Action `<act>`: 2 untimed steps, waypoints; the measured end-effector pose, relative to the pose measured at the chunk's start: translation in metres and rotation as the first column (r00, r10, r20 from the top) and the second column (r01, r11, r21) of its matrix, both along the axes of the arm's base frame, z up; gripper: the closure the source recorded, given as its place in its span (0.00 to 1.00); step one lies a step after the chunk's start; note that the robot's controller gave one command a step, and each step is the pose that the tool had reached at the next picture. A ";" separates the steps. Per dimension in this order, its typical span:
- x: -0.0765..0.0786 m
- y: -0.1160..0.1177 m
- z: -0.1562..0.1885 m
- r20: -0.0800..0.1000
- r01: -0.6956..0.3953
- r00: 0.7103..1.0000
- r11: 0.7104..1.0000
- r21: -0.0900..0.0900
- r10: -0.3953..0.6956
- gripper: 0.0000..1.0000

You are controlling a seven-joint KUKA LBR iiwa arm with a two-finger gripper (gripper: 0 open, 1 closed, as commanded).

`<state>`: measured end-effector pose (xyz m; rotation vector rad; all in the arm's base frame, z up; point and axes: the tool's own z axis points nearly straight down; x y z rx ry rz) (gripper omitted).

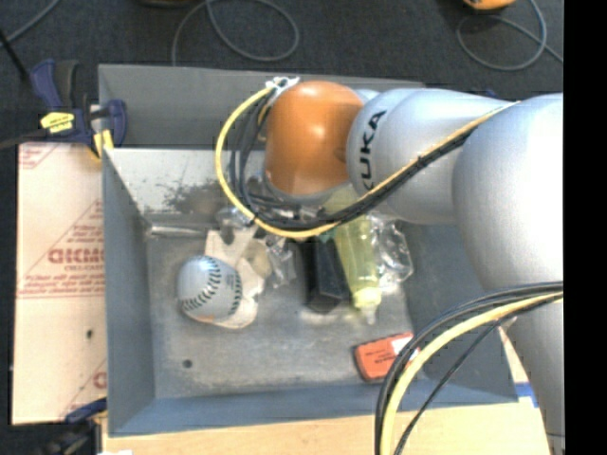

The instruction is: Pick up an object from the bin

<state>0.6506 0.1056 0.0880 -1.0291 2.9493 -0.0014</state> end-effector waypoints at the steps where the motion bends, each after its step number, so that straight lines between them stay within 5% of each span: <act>1: 0.000 -0.005 -0.016 -0.008 -0.073 0.997 0.997 0.000 0.073 1.00; 2: 0.000 -0.005 -0.016 -0.008 -0.072 0.997 0.997 0.000 0.072 1.00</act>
Offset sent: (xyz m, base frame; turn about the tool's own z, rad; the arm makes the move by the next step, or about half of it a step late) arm 0.0000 0.0000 0.0000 0.0000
